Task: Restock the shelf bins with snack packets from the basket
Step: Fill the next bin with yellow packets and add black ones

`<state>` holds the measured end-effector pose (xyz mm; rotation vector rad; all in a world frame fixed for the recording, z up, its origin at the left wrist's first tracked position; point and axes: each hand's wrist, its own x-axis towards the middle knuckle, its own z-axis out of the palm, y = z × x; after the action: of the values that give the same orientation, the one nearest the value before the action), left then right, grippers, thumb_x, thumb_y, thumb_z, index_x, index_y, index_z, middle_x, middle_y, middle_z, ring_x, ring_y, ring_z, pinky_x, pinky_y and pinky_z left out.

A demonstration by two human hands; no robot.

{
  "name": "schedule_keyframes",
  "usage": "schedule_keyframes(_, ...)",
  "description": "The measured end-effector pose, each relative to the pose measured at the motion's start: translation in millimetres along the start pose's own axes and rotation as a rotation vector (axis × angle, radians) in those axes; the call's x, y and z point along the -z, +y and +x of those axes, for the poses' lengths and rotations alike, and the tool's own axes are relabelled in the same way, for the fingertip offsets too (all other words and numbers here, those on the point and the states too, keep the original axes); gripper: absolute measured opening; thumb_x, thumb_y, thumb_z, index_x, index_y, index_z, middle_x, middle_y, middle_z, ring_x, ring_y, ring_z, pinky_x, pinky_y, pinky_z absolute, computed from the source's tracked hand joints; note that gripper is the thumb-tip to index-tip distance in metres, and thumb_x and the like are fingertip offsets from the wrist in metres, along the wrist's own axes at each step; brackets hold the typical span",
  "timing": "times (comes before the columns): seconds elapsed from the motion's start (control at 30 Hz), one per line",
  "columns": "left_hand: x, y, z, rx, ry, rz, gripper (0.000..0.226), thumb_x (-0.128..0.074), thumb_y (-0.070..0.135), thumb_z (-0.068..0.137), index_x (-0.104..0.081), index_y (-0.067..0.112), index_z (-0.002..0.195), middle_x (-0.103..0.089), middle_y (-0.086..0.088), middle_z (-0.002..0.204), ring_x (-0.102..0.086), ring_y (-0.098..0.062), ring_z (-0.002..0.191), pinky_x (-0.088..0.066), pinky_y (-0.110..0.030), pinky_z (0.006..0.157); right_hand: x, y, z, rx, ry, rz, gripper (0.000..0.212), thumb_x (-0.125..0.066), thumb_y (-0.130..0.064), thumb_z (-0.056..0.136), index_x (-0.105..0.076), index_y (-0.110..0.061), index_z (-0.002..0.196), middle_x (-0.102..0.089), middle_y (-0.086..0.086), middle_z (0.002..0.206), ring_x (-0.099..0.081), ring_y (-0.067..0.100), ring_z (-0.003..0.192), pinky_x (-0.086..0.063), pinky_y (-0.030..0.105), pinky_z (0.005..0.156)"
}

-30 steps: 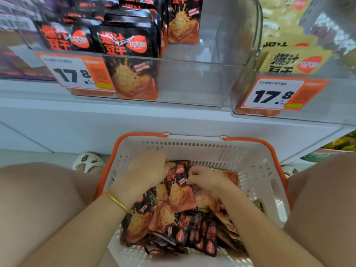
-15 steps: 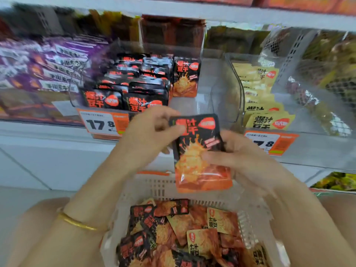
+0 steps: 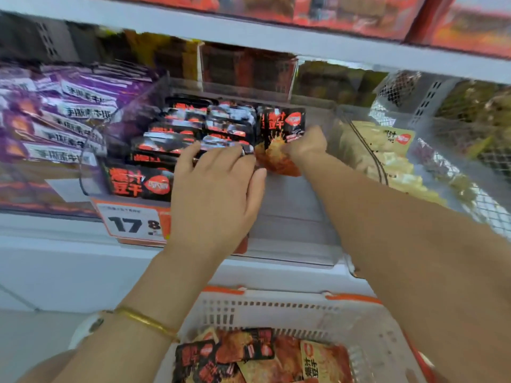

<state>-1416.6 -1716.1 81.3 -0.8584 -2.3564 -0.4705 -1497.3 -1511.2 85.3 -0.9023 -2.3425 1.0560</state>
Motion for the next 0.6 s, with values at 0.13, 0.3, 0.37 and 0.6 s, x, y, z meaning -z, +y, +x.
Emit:
schedule_keyframes(0.13, -4, -1, 2, -0.003, 0.038, 0.007, 0.041, -0.033, 0.034, 0.096, -0.070, 0.014, 0.094, -0.069, -0.003, 0.106, -0.063, -0.026, 0.096, -0.033, -0.043, 0.102, -18, 20, 13, 0.010, 0.025, -0.155, 0.035, -0.067, -0.023, 0.084, -0.056, -0.009, 0.114, -0.063, 0.013, 0.114, -0.058, 0.032, 0.111, -0.044, 0.031, 0.081)
schedule_keyframes(0.3, -8, -2, 2, 0.004, 0.053, 0.026, 0.043, -0.031, 0.035, 0.097, -0.069, 0.016, 0.092, -0.068, 0.000, 0.101, -0.061, -0.024, 0.095, -0.034, -0.042, 0.102, -31, 12, 19, 0.020, 0.022, -0.139, 0.050, -0.068, -0.027, 0.086, -0.045, -0.003, 0.124, -0.055, 0.017, 0.128, -0.052, 0.031, 0.120, -0.042, 0.037, 0.095)
schedule_keyframes(0.37, -9, -2, 2, -0.002, 0.061, 0.018, 0.042, -0.032, 0.034, 0.097, -0.069, 0.016, 0.092, -0.068, 0.000, 0.101, -0.061, -0.024, 0.096, -0.034, -0.041, 0.102, -36, 11, 19, -0.016, 0.009, -0.127, 0.055, -0.068, -0.027, 0.087, -0.040, -0.001, 0.126, -0.053, 0.017, 0.129, -0.052, 0.030, 0.119, -0.042, 0.035, 0.094)
schedule_keyframes(0.6, -6, -4, 0, -0.041, 0.179, -0.053, 0.040, -0.035, 0.034, 0.097, -0.068, 0.013, 0.104, -0.067, -0.001, 0.110, -0.060, -0.025, 0.102, -0.032, -0.041, 0.103, -27, 4, 18, -0.112, -0.100, 0.039, 0.048, -0.065, -0.019, 0.086, -0.042, -0.006, 0.125, -0.052, 0.014, 0.128, -0.056, 0.030, 0.112, -0.049, 0.036, 0.094)
